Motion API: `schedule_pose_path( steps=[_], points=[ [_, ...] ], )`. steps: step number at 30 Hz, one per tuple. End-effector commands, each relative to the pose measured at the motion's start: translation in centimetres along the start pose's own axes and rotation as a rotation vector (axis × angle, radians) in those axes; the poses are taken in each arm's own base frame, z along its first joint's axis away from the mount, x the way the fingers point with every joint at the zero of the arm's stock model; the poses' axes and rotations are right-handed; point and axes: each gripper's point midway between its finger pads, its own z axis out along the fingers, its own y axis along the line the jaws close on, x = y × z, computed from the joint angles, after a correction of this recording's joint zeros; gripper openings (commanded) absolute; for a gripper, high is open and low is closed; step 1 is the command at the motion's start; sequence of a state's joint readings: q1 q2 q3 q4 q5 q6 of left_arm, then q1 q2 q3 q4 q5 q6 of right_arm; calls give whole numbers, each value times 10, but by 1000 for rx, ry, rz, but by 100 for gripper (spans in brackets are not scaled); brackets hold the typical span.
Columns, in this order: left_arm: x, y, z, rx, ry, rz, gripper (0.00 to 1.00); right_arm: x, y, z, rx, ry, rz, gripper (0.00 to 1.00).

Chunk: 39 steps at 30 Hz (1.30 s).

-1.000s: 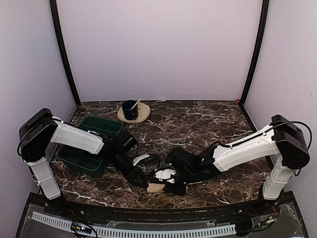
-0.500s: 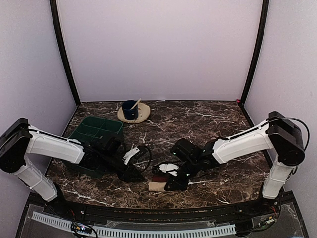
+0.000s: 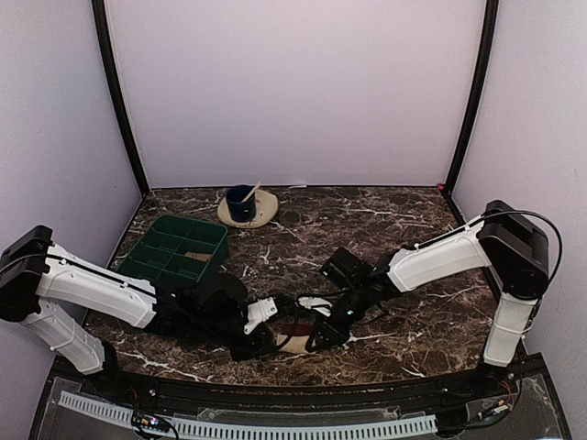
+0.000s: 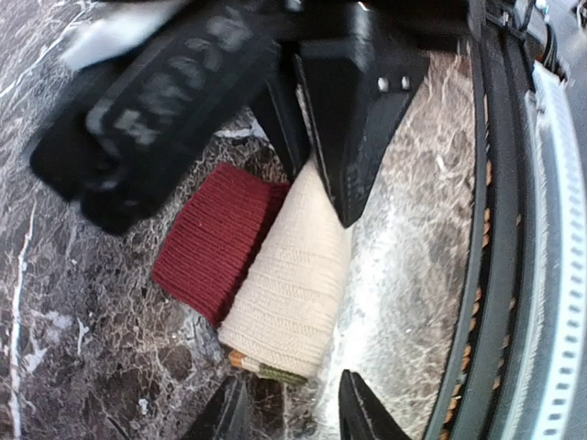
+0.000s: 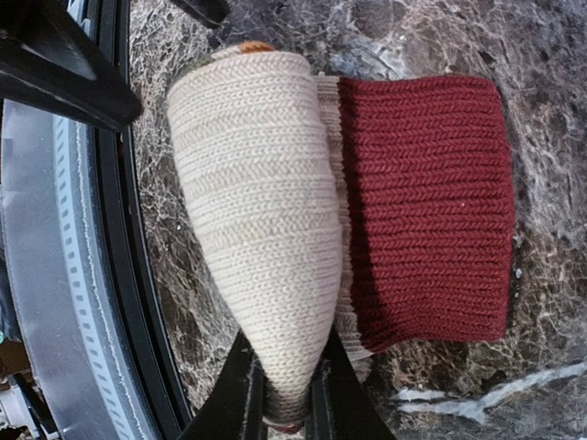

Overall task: Roll the socks
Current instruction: Roll the sock at the center of the board.

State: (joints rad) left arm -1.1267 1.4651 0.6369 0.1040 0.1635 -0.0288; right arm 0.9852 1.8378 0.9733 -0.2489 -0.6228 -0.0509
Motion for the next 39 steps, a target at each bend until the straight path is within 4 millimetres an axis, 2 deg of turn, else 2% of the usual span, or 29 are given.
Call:
schedule_pose_path(
  steps=[1, 13, 19, 23, 29, 33, 39],
  points=[
    [-8, 4, 2, -104, -12, 165, 36, 30, -2, 7, -36, 103, 87, 0],
    [-20, 1, 13, -151, -7, 329, 37, 34, 0, 10, -67, 131, 100, 0],
    [-17, -10, 22, -90, 25, 381, 37, 34, -1, 10, -67, 136, 100, 0],
    [-6, -18, 30, -29, 75, 391, 37, 34, -2, 10, -69, 140, 101, 0],
    [3, -18, 37, -15, 126, 397, 37, 35, -2, 10, -73, 143, 104, 0],
    [9, -16, 44, -15, 171, 388, 31, 37, -2, 10, -73, 145, 110, 0],
    [12, -15, 48, -12, 201, 378, 12, 37, -4, 11, -70, 146, 116, 0]
  ],
)
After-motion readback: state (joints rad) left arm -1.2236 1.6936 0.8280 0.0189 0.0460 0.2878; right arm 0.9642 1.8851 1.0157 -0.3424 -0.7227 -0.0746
